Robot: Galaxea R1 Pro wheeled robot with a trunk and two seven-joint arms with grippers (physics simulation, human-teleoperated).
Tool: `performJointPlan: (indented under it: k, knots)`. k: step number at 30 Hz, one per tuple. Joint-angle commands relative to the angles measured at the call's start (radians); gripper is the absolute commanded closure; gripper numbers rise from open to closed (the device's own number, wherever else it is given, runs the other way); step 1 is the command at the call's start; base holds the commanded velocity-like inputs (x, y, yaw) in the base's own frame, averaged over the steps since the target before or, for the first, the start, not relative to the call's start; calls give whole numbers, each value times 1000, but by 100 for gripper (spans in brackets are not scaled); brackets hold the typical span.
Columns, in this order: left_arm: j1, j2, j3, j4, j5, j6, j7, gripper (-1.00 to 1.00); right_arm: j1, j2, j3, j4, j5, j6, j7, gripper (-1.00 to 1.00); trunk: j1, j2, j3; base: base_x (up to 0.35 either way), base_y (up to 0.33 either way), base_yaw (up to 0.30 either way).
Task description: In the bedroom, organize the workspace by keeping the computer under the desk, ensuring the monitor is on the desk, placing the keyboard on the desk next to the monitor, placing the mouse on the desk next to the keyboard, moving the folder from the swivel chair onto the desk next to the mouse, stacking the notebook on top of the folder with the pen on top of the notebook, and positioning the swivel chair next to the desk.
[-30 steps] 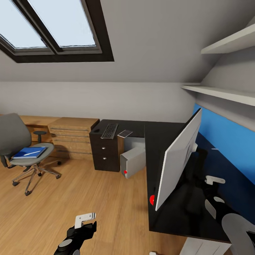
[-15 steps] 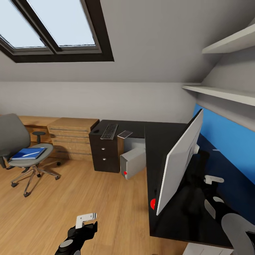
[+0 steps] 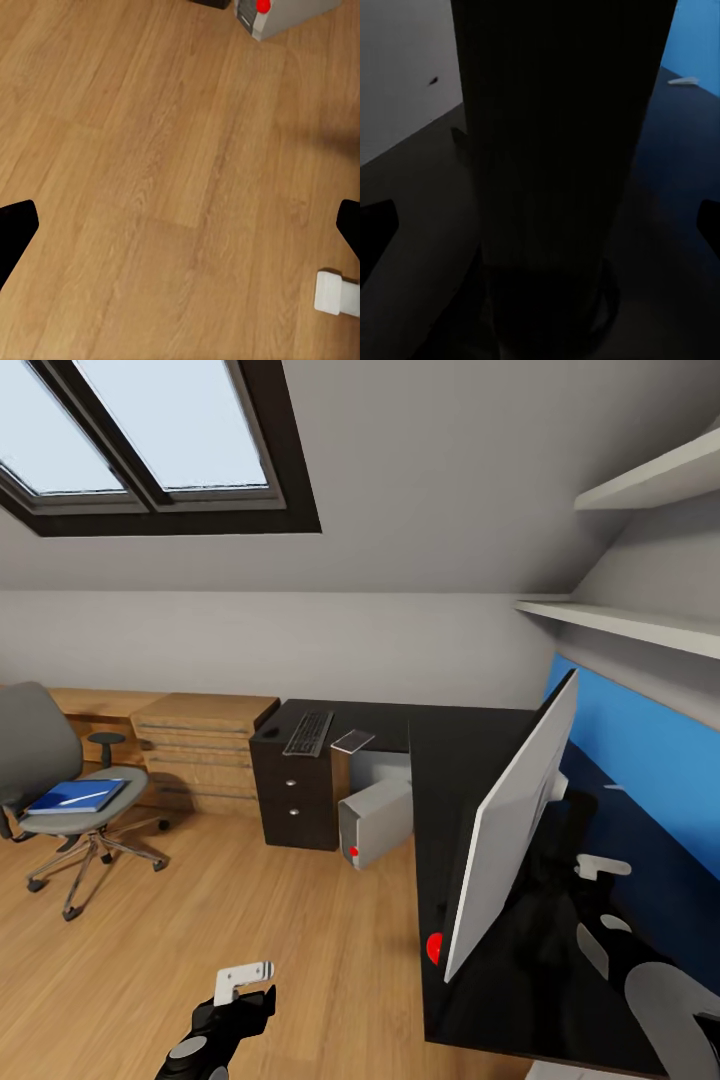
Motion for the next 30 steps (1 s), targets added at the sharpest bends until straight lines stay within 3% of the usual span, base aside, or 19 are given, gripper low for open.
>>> performJointPlan:
  k: [1, 23, 24, 30]
  knots:
    - [-1, 1, -3, -1, 10, 2, 10, -100, -1, 0, -5, 1, 3, -4, 2, -100, 0, -1, -1, 17, 0, 0]
    - [-1, 1, -5, -1, 10, 2, 10, -100, -1, -3, -5, 0, 2, -4, 2, -100, 0, -1, -1, 44, -8, 0]
    - [-1, 1, -5, -1, 10, 2, 10, -100, -1, -3, -5, 0, 2, -3, 2, 100, 0, -1, -1, 3, -1, 0]
    - [-1, 1, -5, -1, 10, 2, 10, -100, -1, -3, -5, 0, 1, -2, 2, 100, 0, -1, -1, 0, 0, 0]
